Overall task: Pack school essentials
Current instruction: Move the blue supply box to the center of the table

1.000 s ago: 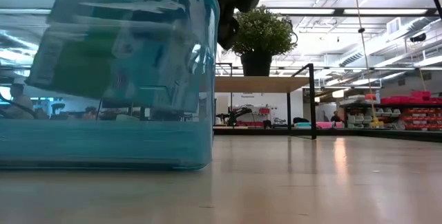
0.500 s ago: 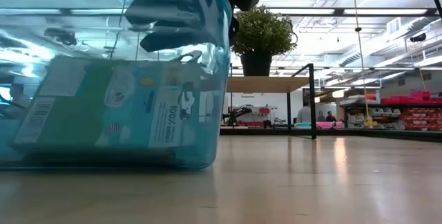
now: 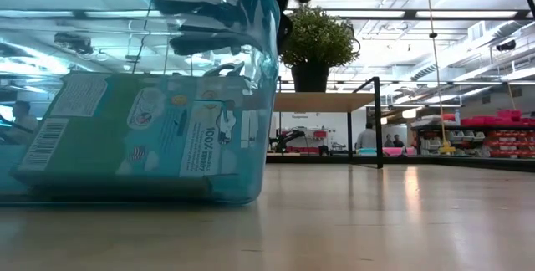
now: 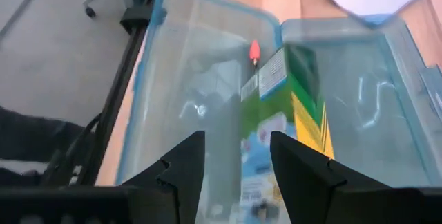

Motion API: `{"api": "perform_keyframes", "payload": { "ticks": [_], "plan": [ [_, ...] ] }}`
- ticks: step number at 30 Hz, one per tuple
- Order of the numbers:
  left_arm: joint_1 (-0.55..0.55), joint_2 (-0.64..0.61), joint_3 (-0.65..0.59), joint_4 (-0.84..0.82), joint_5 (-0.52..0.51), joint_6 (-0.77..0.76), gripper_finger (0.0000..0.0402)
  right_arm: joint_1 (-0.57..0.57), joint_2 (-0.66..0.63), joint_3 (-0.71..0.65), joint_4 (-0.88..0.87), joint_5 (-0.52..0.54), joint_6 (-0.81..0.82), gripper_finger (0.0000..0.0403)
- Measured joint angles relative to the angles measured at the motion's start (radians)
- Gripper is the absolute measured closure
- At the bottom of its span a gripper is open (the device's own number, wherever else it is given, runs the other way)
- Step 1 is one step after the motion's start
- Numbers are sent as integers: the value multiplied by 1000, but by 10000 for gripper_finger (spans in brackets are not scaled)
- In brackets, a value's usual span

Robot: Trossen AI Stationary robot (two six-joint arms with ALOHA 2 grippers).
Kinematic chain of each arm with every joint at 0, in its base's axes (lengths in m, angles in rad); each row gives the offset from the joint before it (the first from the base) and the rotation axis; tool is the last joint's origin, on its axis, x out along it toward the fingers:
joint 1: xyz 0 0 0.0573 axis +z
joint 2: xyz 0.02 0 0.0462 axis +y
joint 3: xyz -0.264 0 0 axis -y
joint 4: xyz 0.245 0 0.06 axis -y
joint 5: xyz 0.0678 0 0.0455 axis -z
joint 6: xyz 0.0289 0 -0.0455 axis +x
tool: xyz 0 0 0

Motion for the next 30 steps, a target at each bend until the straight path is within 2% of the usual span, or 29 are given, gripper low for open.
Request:
{"api": "perform_keyframes", "payload": {
  "ticks": [7,13,18,25,30],
  "plan": [
    [-22,42,0,7,3,-34,394,13,-97,1,-107,31,45,230],
    [-103,130,0,19,30,-115,382,30,-127,1,-335,254,81,231],
    [-214,161,-1,54,72,-231,386,31,-126,0,-497,367,174,231],
    [-379,150,0,146,72,-390,392,31,-145,0,-551,416,239,231],
    [-425,222,0,128,70,-392,382,19,-167,0,-583,458,283,231]
  ]
}}
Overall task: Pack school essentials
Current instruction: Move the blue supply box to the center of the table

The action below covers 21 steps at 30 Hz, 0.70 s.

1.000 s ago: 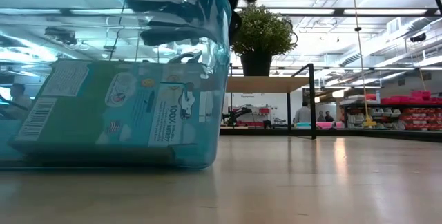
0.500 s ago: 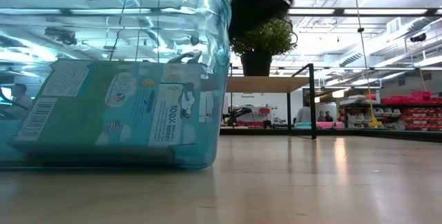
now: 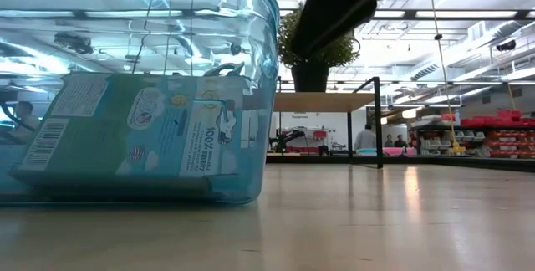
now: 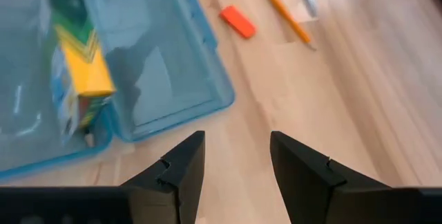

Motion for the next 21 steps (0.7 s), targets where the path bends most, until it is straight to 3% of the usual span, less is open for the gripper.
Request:
{"api": "perform_keyframes", "payload": {
  "ticks": [6,12,21],
  "plan": [
    [32,126,-1,-112,15,16,396,-2,-34,0,-35,12,53,231],
    [57,240,-1,-12,143,114,380,6,-77,0,-85,30,93,231],
    [60,351,0,58,223,193,396,8,-148,0,-209,85,156,231]
  ]
}}
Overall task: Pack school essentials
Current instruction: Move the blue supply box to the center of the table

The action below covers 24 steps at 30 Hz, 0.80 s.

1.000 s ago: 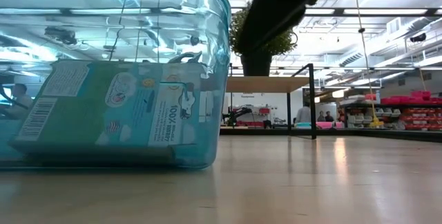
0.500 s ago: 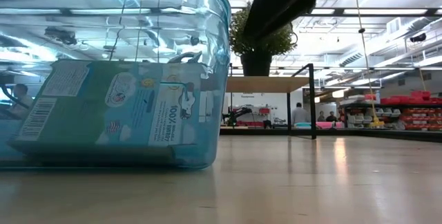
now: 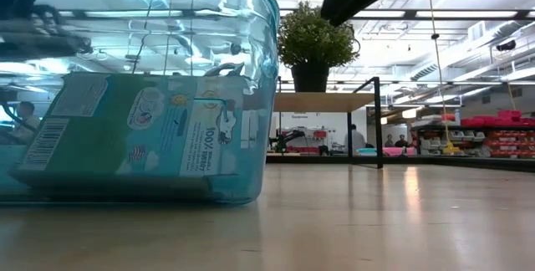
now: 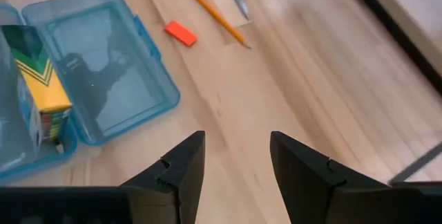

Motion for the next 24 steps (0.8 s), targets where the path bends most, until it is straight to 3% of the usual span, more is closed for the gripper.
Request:
{"api": "perform_keyframes", "payload": {
  "ticks": [6,11,18,24],
  "plan": [
    [37,35,0,14,19,117,384,-3,-19,0,-21,31,2,231],
    [92,50,-1,4,42,211,396,-3,-19,0,-51,33,25,231],
    [140,105,0,44,175,306,391,-2,-19,0,-96,32,65,231],
    [145,169,1,163,227,308,395,-2,-19,0,-113,33,66,231]
  ]
}}
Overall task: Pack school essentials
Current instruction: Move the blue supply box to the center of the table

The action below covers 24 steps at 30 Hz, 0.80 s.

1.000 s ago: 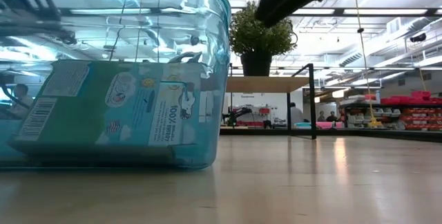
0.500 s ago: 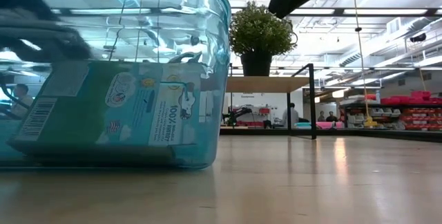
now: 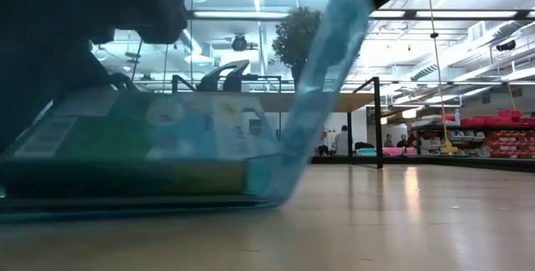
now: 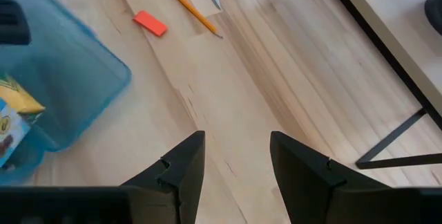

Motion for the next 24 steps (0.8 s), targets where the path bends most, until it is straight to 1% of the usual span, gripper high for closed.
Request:
{"api": "perform_keyframes", "payload": {
  "ticks": [3,7,12,15,19,24],
  "plan": [
    [0,42,0,38,23,-3,391,0,0,0,-2,4,3,231],
    [7,75,3,44,32,-2,396,0,0,0,-9,9,34,231],
    [46,81,3,30,33,28,394,16,0,0,-27,9,70,231],
    [84,81,3,9,24,77,391,28,0,0,-51,11,107,231],
    [144,81,3,-35,2,169,397,33,0,0,-78,11,145,231],
    [244,81,2,-43,-18,300,390,32,0,0,-96,11,149,231]
  ]
}}
